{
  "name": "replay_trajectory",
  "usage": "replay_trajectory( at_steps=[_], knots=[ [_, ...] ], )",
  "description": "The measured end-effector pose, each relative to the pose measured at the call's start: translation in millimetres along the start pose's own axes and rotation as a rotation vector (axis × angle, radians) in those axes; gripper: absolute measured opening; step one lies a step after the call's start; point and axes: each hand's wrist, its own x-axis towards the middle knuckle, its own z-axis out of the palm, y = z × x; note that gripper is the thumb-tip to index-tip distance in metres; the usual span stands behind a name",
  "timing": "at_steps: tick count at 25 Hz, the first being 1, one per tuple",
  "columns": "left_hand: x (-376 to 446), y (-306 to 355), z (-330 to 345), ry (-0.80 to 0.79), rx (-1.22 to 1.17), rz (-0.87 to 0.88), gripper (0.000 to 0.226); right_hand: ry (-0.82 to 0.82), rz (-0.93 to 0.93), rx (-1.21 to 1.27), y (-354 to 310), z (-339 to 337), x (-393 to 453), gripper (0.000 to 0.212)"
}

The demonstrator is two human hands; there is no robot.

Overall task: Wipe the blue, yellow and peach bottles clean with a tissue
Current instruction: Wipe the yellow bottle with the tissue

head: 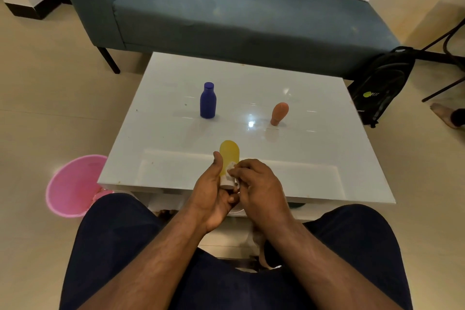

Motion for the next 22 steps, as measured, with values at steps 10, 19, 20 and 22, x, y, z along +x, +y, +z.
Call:
replay_trajectory(
  at_steps=[10, 19, 20, 22],
  knots=[
    [3.0, 5.6, -5.5, 0.057, -0.224, -0.044, 0.060, 0.108, 0.047, 0.101, -5.6, 6.6, -1.1, 0.023],
    [-1.2, 9.5, -4.2, 0.012, -0.250, -0.025, 0.053, 0.109, 0.048, 0.089, -4.0, 3.6, 25.0, 0.023],
    [-1.3, 10.9, -4.4, 0.010, -0.266, -0.025, 0.053, 0.106, 0.043, 0.090, -6.0, 4.3, 23.4, 0.023],
    [-1.6, 12.8, -4.5, 0.002, -0.350, -0.030, 0.054, 0.092, 0.002, 0.087, -6.7, 6.5, 9.3, 0.025]
  ],
)
